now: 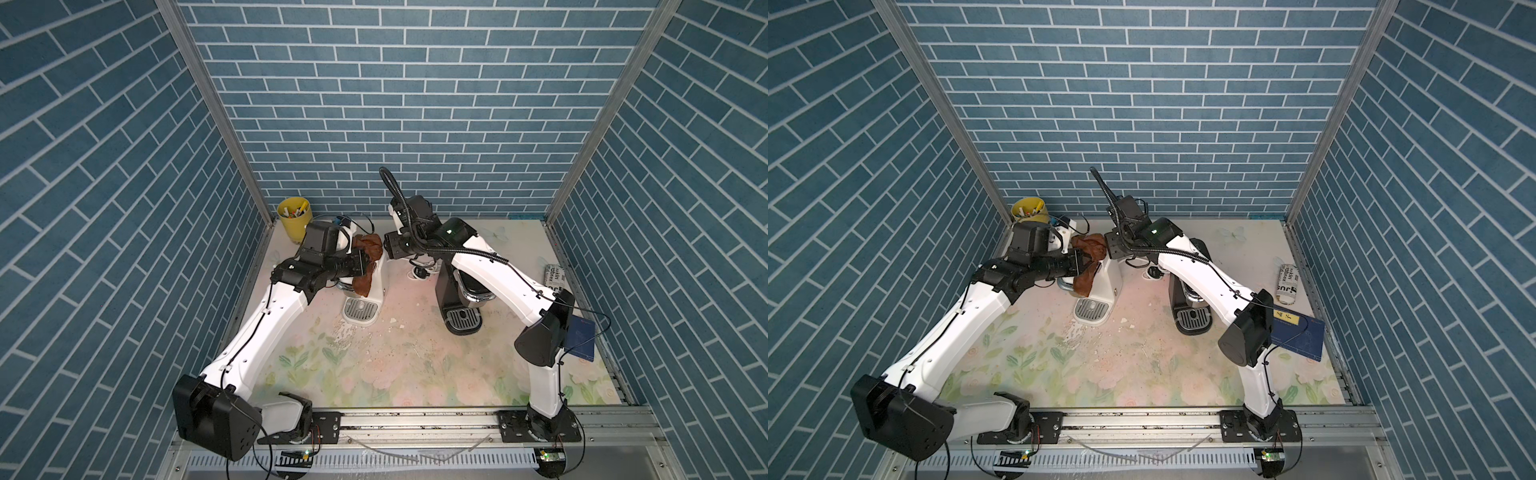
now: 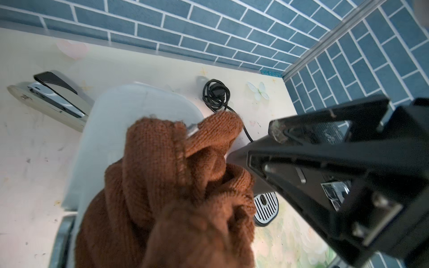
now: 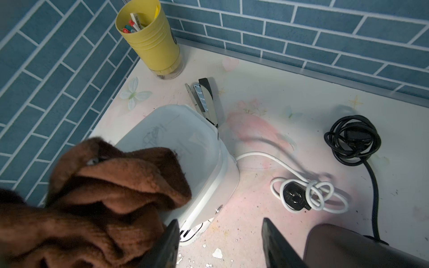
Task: Wipe the surface of a coffee machine
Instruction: Wipe the dirt from the surface of the coffee machine.
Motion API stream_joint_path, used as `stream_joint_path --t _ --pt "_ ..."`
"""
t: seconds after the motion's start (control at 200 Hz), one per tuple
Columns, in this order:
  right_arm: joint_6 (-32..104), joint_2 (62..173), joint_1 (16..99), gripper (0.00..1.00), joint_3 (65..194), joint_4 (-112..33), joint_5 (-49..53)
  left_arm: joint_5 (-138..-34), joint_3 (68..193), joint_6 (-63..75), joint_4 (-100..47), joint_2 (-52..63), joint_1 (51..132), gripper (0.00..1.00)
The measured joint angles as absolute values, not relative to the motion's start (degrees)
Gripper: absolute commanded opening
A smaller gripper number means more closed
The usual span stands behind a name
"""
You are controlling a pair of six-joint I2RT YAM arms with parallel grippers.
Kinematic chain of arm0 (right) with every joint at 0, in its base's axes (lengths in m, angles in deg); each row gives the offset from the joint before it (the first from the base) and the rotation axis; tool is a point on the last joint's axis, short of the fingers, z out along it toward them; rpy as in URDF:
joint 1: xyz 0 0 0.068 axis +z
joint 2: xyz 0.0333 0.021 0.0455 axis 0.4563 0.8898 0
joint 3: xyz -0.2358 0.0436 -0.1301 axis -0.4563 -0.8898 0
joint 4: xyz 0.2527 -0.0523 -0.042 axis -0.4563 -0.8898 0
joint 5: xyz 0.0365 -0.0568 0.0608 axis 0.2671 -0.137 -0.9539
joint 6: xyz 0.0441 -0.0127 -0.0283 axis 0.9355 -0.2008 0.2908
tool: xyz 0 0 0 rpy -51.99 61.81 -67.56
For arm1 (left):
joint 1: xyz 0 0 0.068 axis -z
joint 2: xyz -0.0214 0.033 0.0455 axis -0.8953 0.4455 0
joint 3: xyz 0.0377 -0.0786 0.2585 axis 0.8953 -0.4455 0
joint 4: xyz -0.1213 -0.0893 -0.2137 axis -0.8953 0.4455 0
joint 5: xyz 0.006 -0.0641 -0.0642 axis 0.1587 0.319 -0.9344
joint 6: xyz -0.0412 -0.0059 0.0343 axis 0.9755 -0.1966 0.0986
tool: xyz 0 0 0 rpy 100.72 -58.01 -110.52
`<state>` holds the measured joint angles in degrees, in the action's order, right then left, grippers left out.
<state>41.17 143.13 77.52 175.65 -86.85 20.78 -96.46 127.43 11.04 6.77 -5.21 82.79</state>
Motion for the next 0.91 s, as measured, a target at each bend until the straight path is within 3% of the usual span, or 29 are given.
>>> stream_joint_path --t 0.265,0.655,0.905 --pt "41.17 141.52 77.32 0.57 174.97 -86.67 23.19 -104.24 125.95 11.76 7.21 -5.93 82.79 0.0" --pt "41.17 141.3 76.84 0.57 174.62 -86.7 24.15 -96.46 138.36 4.55 12.47 4.6 81.74 0.0" --pt "41.38 141.3 77.04 0.56 174.62 -86.63 22.47 -96.07 137.31 4.24 10.51 3.95 78.11 0.0"
